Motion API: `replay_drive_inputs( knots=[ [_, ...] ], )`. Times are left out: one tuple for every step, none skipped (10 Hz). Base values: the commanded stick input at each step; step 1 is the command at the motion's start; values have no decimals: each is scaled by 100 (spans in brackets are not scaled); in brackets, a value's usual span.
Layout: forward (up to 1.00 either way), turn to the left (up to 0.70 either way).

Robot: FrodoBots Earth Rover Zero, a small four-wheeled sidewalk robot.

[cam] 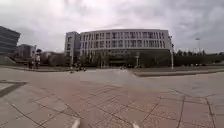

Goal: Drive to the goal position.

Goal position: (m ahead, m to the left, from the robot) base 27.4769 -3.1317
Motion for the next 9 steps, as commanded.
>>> replay_drive_inputs(
  knots=[
    [85, 0],
    [85, 0],
    [85, 0],
    [85, 0],
    [85, 0],
    [85, 0],
    [85, 0],
    [85, 0],
    [85, 0]
  ],
)
